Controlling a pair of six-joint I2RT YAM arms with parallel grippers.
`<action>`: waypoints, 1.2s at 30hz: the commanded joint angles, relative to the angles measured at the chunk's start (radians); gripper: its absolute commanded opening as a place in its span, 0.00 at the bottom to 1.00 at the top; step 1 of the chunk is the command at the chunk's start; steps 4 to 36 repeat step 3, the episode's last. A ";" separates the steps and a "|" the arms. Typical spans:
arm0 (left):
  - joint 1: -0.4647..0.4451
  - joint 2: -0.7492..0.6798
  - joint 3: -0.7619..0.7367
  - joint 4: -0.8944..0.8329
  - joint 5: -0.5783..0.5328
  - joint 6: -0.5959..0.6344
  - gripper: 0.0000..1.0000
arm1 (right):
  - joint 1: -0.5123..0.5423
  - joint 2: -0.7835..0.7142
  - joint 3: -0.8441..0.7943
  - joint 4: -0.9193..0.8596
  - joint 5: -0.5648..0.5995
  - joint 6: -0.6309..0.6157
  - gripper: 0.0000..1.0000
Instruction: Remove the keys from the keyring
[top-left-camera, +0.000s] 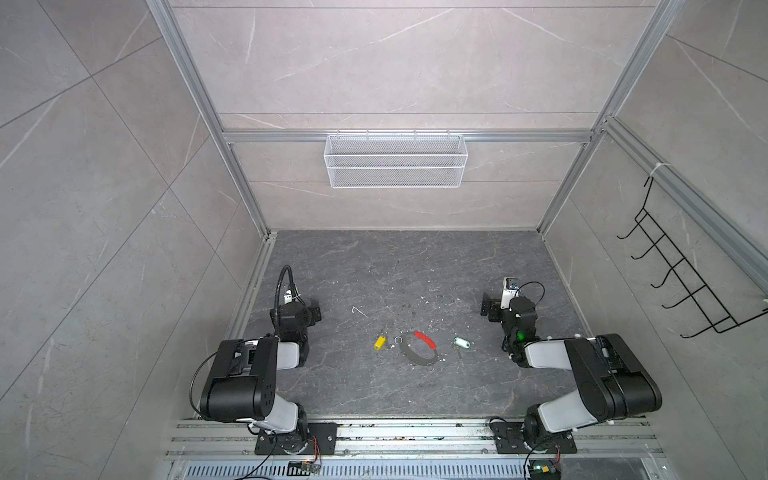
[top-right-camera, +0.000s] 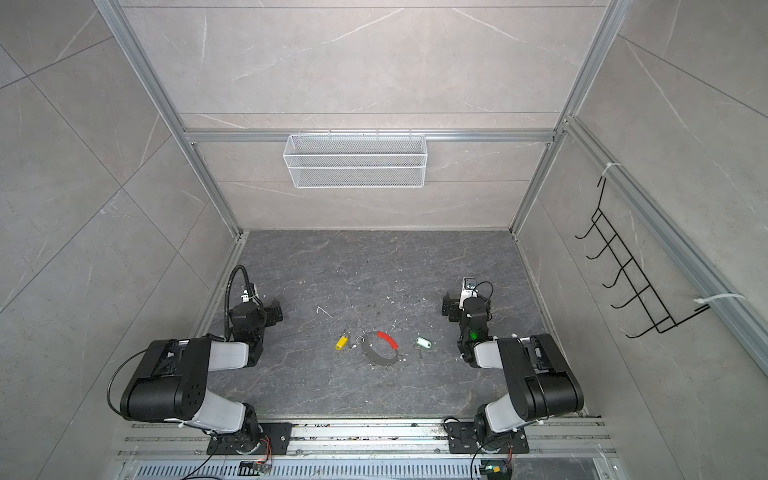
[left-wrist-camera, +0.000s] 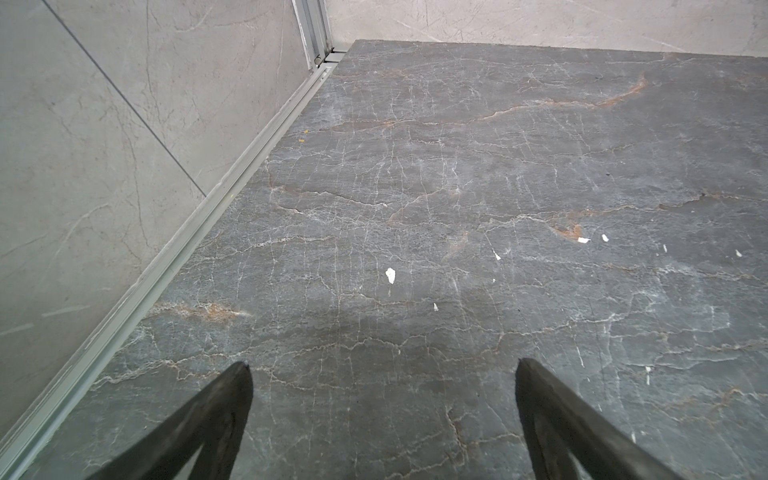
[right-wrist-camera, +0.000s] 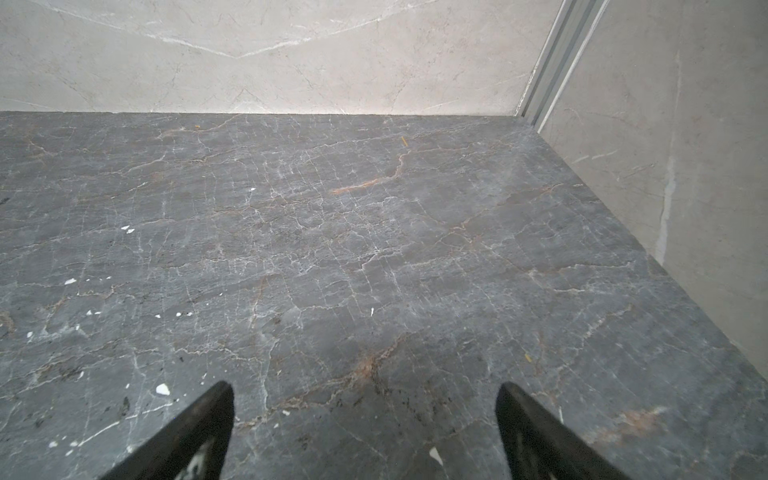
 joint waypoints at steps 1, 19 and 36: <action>0.002 -0.003 0.007 0.063 0.006 -0.009 1.00 | -0.002 -0.001 0.002 0.020 -0.007 -0.003 1.00; 0.002 -0.004 0.007 0.065 0.006 -0.009 1.00 | -0.002 -0.001 0.000 0.023 -0.007 -0.003 1.00; 0.002 -0.004 0.007 0.065 0.006 -0.009 1.00 | -0.002 -0.001 0.000 0.023 -0.007 -0.003 1.00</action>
